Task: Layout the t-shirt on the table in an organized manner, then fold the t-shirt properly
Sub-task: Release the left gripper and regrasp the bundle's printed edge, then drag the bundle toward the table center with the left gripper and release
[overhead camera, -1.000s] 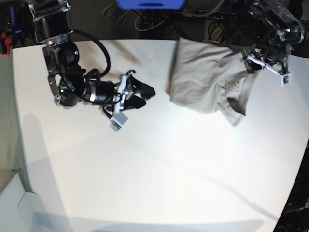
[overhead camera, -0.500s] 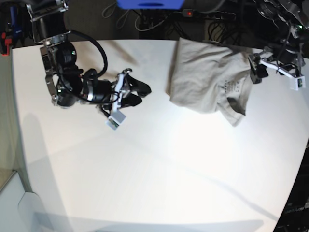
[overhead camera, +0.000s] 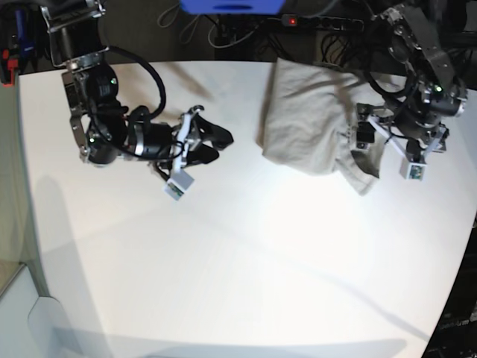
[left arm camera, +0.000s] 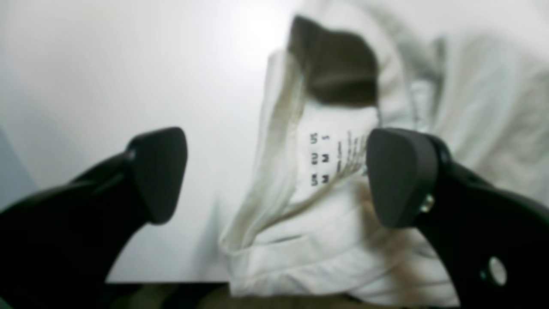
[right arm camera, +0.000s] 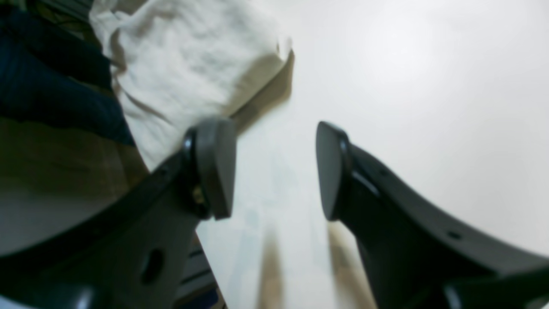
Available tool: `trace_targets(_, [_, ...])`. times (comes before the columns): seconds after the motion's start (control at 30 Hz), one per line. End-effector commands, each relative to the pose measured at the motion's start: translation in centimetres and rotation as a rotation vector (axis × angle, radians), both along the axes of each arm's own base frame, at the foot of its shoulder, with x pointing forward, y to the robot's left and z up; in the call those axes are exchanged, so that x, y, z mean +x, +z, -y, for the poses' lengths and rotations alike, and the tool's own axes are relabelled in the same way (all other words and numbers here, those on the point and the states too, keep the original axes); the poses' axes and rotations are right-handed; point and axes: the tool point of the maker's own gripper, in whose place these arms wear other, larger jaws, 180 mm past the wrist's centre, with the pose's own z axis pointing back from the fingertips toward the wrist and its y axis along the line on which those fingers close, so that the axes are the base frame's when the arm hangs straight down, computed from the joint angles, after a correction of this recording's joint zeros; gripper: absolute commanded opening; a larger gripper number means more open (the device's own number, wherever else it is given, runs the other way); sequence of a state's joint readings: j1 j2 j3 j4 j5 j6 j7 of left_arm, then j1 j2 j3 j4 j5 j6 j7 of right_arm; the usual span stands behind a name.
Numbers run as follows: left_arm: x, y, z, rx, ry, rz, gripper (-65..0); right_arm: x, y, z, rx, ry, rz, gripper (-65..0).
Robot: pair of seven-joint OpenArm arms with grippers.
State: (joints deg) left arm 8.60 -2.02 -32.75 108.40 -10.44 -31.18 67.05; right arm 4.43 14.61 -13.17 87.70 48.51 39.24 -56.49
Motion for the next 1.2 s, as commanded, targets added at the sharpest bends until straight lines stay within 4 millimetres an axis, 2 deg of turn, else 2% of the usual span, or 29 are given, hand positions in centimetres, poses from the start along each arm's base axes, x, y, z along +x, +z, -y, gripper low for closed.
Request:
trace_targets(0.0, [0.6, 0.5, -0.2, 0.012, -0.005, 0.027, 0.0, 0.9, 1.6, -0.2, 0.039, 0.002, 0.047, -34.1])
trace_targets(0.4, [0.9, -3.7, -0.3, -0.052, 0.001, -0.086, 0.0, 1.2, 1.7, -0.1, 0.035, 0.002, 0.055, -34.2])
trace_targets(0.7, [1.1, -5.1, 0.3, -0.098, 0.004, -0.119, 0.0, 1.2, 1.6, 0.4, 0.021, 0.000, 0.056, -34.2])
trace_targets(0.87, [1.9, -6.5, 2.8, -0.181, -0.051, -0.147, 0.0, 1.3, 1.6, 0.6, 0.019, -0.002, 0.059, -34.2])
trace_targets(0.97, [3.1, -6.8, 3.9, -0.204, -0.096, -0.131, 0.0, 1.3, 1.5, 1.0, 0.007, -0.002, 0.059, -34.3])
trace_targets(1.0, [3.2, -7.1, 4.7, -0.209, -0.120, -0.132, -3.1, 1.3, 1.5, 1.1, 0.004, -0.002, 0.059, -34.4])
trace_targets(1.03, [3.3, -7.3, 5.2, -0.207, -0.138, -0.134, -9.2, 1.4, 1.4, 1.6, -0.007, -0.004, 0.060, -34.4])
trace_targets(1.17, [4.7, -7.7, 6.6, -0.184, -0.222, -0.150, -37.5, 2.2, 1.5, 3.7, -0.031, -0.049, 0.071, -34.4])
